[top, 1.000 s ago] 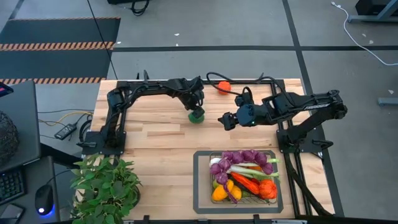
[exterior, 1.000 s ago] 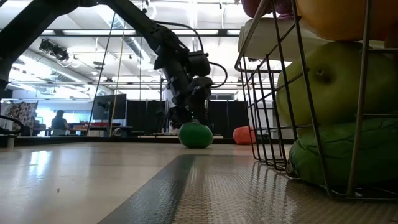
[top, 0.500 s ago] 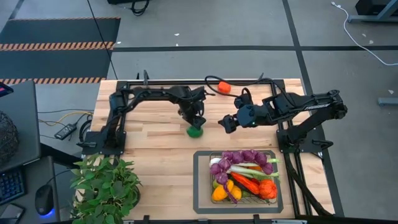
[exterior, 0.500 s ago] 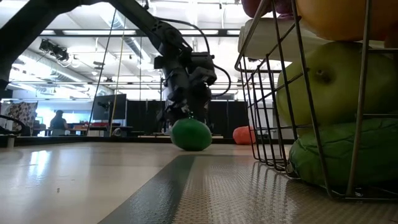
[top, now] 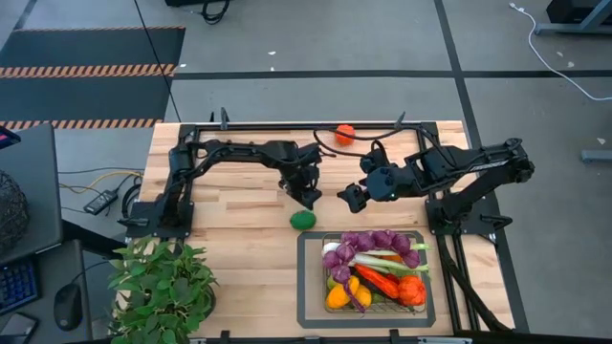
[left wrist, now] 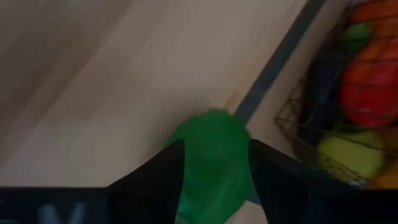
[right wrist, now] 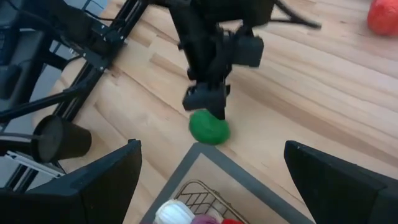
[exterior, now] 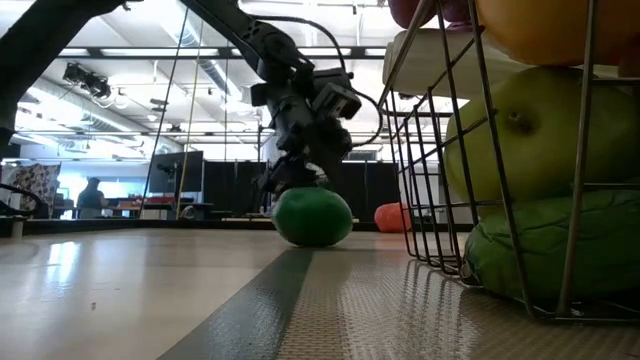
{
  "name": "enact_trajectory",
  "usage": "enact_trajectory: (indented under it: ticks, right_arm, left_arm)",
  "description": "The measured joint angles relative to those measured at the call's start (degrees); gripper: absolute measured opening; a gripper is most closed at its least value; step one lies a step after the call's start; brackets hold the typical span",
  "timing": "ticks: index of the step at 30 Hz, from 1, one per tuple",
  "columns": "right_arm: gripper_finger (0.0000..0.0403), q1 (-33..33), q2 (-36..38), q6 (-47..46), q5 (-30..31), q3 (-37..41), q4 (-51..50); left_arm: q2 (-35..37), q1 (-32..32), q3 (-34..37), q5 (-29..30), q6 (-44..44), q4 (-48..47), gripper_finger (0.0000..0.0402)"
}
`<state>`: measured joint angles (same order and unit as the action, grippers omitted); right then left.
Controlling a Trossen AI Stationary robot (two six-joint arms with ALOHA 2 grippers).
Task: Build produce basket
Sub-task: Put the lime into the wire basket
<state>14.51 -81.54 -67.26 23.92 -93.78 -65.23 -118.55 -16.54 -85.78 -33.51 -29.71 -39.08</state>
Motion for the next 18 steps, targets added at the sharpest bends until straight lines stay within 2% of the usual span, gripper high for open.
enact_trajectory:
  ticks: [11,16,18]
  right_arm:
    - [0.0395,1.67,0.00,0.26,0.33,0.00,-0.88]
    - [0.0395,0.99,-2.11,5.62,-0.21,-0.02,-0.47]
    - [0.0395,-0.04,-3.77,8.98,-2.84,-0.02,0.38]
  left_arm:
    - [6.99,-4.52,-0.08,-1.95,-0.86,0.58,0.0132]
    - [12.59,-8.29,-0.13,-1.85,1.08,0.53,0.0132]
    - [15.92,-9.78,-0.13,-1.74,3.11,0.34,0.0132]
